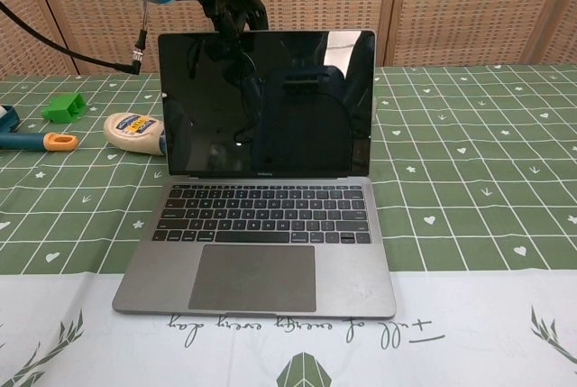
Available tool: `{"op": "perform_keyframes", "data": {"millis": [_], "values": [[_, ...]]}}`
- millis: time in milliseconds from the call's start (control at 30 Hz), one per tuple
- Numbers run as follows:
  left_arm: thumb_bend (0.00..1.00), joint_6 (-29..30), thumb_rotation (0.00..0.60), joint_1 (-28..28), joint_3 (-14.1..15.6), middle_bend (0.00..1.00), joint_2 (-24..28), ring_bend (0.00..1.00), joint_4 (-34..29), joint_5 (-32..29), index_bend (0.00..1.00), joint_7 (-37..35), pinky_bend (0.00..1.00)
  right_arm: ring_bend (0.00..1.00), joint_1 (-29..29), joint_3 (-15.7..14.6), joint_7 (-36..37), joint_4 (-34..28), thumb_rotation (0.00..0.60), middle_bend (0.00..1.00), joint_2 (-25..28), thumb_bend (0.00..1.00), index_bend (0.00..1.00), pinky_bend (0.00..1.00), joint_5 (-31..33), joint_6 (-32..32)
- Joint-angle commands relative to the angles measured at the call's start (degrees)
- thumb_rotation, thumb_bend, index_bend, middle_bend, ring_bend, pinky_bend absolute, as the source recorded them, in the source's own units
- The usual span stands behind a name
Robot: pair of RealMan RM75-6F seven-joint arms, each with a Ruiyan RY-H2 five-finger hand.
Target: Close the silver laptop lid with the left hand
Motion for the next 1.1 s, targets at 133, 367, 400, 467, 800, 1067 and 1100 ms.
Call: {"op": "perform_keyframes", "data": {"millis": [133, 367, 400, 467, 800, 1067, 1100], "values": [[1.0, 0.5, 0.6, 0.6, -0.4, 0.31, 1.0, 0.31, -1.2, 2.3, 0.41, -2.5, 0.32, 0.0, 0.1, -0.1, -0.2, 0.0, 0.6, 0.0, -0.1, 0.02, 0.0, 0.0, -0.2, 0.0], [1.0, 1.3, 0.6, 1.3, -1.1, 0.36, 3.2, 0.35, -4.3, 5.7, 0.46, -5.1, 0.34, 0.0, 0.0, -0.2, -0.2, -0.1, 0.6, 0.0, -0.1, 0.02, 0.0, 0.0, -0.5, 0.2], [1.0, 1.4, 0.6, 1.3, -1.2, 0.37, 3.5, 0.35, -4.8, 6.1, 0.46, -5.5, 0.34, 0.0, 0.0, -0.2, -0.2, -0.2, 0.6, 0.0, -0.1, 0.02, 0.0, 0.0, -0.6, 0.2], [1.0, 1.6, 0.6, 1.4, -1.3, 0.37, 4.1, 0.35, -6.0, 6.9, 0.46, -5.9, 0.34, 0.0, 0.0, -0.2, -0.2, -0.2, 0.6, 0.0, -0.1, 0.02, 0.0, 0.0, -0.6, 0.2], [1.0, 4.1, 0.6, 3.9, -1.2, 0.38, 7.0, 0.36, -14.7, 13.5, 0.47, -8.6, 0.35, 0.0, -0.1, -0.2, -0.1, -0.3, 0.6, 0.0, 0.0, 0.02, 0.0, 0.0, -0.8, 0.6], [1.0, 7.5, 0.6, 6.6, -1.0, 0.39, 9.8, 0.37, -22.8, 19.5, 0.47, -10.2, 0.35, 0.0, -0.4, 0.0, 0.2, -0.5, 0.6, 0.0, 0.3, 0.02, 0.0, 0.0, -0.7, 1.2], [1.0, 7.7, 0.6, 6.9, -0.9, 0.39, 10.2, 0.37, -23.7, 20.1, 0.47, -10.3, 0.35, 0.0, -0.4, 0.0, 0.1, -0.5, 0.6, 0.0, 0.3, 0.01, 0.0, 0.0, -0.8, 1.3]]}}
